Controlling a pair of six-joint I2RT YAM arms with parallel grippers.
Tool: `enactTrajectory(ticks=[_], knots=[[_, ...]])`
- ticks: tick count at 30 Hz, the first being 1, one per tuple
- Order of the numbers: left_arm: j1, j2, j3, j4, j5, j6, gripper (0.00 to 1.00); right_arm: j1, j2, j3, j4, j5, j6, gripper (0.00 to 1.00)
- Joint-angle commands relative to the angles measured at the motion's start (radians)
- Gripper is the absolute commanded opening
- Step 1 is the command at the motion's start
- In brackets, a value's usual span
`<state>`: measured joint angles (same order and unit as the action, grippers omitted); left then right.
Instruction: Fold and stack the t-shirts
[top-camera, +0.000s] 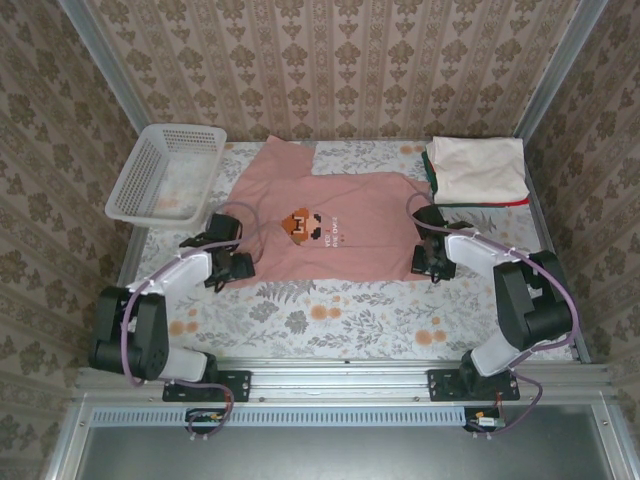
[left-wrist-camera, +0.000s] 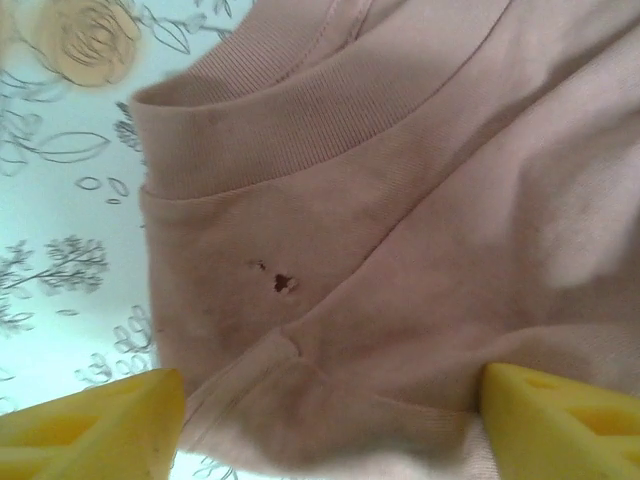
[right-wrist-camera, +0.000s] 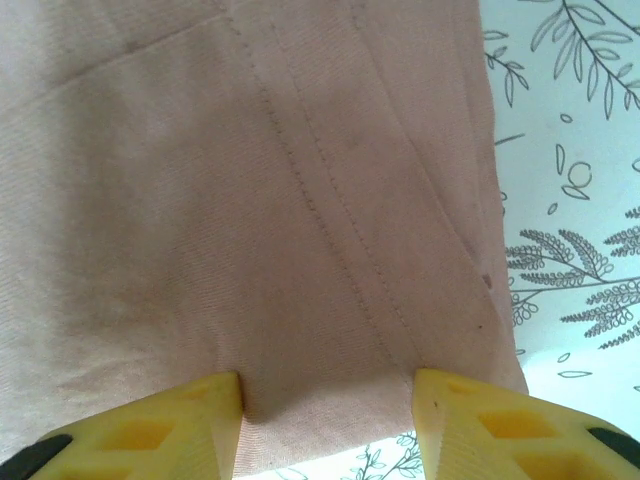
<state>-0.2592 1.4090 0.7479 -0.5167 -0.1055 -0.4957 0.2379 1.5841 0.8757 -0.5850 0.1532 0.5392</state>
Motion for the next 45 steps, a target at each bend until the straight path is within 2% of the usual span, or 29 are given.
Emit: enactTrajectory(ticks=[1, 5, 8, 12, 14, 15, 17, 18, 21, 22, 23, 27, 29, 31, 34, 36, 39, 41, 45], knots=[[0.035, 0.014, 0.019, 0.023, 0.051, -0.028, 0.63, -0.018, 0.025, 0.026, -0.055, -0.016, 0.045, 0.50], [0.090, -0.019, 0.005, 0.034, 0.082, -0.017, 0.34, -0.025, 0.024, -0.011, -0.077, -0.021, 0.068, 0.49], [0.123, -0.031, 0.002, 0.021, 0.094, -0.002, 0.19, -0.032, 0.000, -0.035, -0.086, -0.019, 0.075, 0.45], [0.175, -0.046, -0.010, 0.010, 0.111, 0.021, 0.07, -0.060, -0.075, -0.080, -0.088, -0.039, 0.075, 0.39], [0.206, -0.054, -0.018, 0.014, 0.130, 0.030, 0.03, -0.095, -0.116, -0.103, -0.099, -0.045, 0.064, 0.31], [0.215, -0.059, -0.018, 0.014, 0.141, 0.037, 0.00, -0.113, -0.138, -0.111, -0.103, -0.046, 0.057, 0.30], [0.220, -0.072, -0.018, 0.009, 0.144, 0.046, 0.00, -0.132, -0.171, -0.119, -0.122, -0.037, 0.050, 0.30], [0.221, -0.079, -0.018, 0.009, 0.159, 0.053, 0.06, -0.131, -0.185, -0.122, -0.127, -0.038, 0.047, 0.30], [0.205, -0.103, -0.037, 0.030, 0.221, 0.056, 0.43, -0.091, -0.255, -0.120, -0.104, -0.056, 0.052, 0.37], [0.194, -0.107, -0.042, 0.034, 0.229, 0.055, 0.53, -0.076, -0.260, -0.115, -0.094, -0.057, 0.053, 0.40], [0.179, -0.107, -0.049, 0.039, 0.236, 0.052, 0.59, -0.066, -0.256, -0.109, -0.077, -0.064, 0.053, 0.44], [0.149, -0.046, -0.073, 0.064, 0.253, 0.025, 0.65, -0.062, -0.141, -0.068, -0.053, -0.059, 0.048, 0.47], [0.147, 0.006, -0.071, 0.086, 0.273, 0.026, 0.64, -0.061, -0.079, -0.052, -0.047, -0.049, 0.049, 0.47], [0.147, 0.037, -0.066, 0.095, 0.281, 0.028, 0.57, -0.060, -0.042, -0.051, -0.037, -0.045, 0.055, 0.47], [0.151, 0.027, -0.051, 0.065, 0.242, 0.035, 0.32, -0.060, -0.021, -0.059, -0.038, -0.001, 0.068, 0.41], [0.169, -0.004, -0.043, 0.037, 0.230, 0.044, 0.18, -0.066, -0.018, -0.060, -0.070, 0.042, 0.071, 0.27], [0.207, -0.044, -0.024, 0.005, 0.224, 0.064, 0.04, -0.080, -0.049, -0.075, -0.075, 0.039, 0.074, 0.08], [0.230, -0.050, -0.004, -0.026, 0.214, 0.077, 0.00, -0.085, -0.074, -0.071, -0.101, 0.050, 0.070, 0.00], [0.239, -0.064, -0.004, -0.035, 0.206, 0.069, 0.02, -0.098, -0.126, -0.071, -0.160, 0.076, 0.064, 0.00]])
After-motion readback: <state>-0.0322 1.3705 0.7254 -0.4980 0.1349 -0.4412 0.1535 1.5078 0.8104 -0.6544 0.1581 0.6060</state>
